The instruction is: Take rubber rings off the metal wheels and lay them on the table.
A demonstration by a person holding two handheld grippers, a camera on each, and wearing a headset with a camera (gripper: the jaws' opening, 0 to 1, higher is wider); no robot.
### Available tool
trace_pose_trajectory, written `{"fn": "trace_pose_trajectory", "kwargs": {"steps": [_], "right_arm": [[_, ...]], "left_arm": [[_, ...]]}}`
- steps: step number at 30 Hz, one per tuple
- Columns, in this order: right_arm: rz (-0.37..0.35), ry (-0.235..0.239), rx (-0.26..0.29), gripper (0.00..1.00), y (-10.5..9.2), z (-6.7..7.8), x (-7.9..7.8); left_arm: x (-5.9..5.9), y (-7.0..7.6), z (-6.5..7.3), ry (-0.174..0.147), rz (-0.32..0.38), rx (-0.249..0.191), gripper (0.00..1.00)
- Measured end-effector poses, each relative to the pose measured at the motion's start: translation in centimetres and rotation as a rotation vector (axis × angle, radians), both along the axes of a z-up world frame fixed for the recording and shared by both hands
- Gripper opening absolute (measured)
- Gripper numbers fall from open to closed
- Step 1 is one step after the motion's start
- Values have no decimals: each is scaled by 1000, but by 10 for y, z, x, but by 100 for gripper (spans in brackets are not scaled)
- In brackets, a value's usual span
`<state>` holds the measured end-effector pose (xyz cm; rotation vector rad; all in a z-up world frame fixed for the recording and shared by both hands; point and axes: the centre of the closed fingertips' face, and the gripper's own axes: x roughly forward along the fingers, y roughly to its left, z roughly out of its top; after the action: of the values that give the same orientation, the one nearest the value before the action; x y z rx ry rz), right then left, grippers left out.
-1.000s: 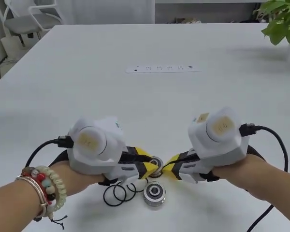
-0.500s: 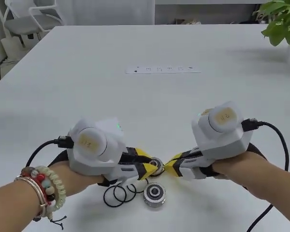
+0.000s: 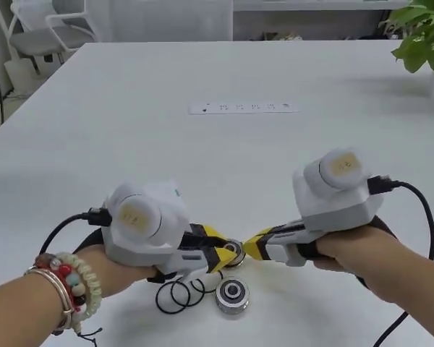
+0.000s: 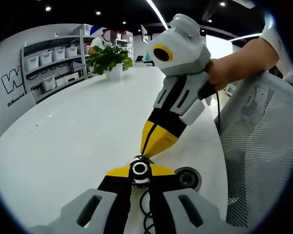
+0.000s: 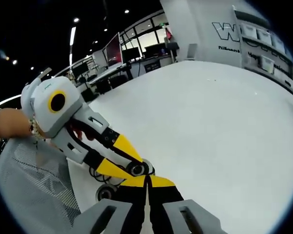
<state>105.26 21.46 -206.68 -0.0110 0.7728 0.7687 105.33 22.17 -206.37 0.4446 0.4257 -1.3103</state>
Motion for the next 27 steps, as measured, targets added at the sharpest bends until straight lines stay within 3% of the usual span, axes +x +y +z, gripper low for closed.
{"fn": "trace_pose_trajectory", "kwargs": {"steps": [6, 10, 27], "right_arm": [[0, 1, 6, 0, 1, 1, 0], [-19, 24, 44, 0, 2, 3, -1], [-2, 15, 54, 0, 5, 6, -1]], "left_arm": [[0, 0, 0, -1, 0, 0, 8], [0, 0, 0, -2, 0, -3, 8], [1, -1, 1, -1, 4, -13, 8]]}}
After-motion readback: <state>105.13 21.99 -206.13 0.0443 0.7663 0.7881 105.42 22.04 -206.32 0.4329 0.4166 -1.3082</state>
